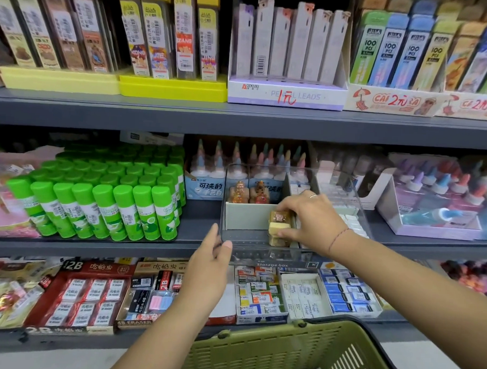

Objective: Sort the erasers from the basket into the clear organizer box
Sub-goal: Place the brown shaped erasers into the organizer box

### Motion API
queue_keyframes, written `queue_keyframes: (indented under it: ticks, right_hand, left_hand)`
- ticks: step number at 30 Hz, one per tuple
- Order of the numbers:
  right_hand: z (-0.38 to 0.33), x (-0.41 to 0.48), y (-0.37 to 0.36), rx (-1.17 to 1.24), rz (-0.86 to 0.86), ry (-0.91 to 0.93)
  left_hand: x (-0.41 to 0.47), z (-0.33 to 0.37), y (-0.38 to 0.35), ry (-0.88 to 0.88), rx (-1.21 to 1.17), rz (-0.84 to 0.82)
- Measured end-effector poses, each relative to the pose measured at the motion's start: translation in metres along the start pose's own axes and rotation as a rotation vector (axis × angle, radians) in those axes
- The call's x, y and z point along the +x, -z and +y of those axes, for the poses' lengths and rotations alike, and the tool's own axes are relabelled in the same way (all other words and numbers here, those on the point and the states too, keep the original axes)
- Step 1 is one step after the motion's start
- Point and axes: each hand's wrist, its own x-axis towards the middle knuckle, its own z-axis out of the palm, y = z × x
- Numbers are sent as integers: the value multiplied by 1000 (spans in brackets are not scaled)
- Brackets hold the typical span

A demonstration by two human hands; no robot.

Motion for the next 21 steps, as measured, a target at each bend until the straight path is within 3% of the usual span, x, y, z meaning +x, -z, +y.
queue_keyframes:
  ticks: [4, 11, 17, 19, 21]
  right_hand:
    - [4, 2, -2, -114, 49, -20]
    - [1, 0, 3, -59, 76, -50]
    - [-3, -84, -17, 501, 556, -103]
    - [-2, -128, -57, 616, 483, -239]
    - [1, -167, -107, 642, 139, -398]
  left_hand:
    - [1, -6, -3, -11, -45, -12]
    - [2, -4, -1, -51, -35, 42]
    - [-29, -42, 15, -239, 165, 149]
    - [-43, -72, 23, -247, 312, 164]
    - [-56, -106, 31, -154, 566, 183]
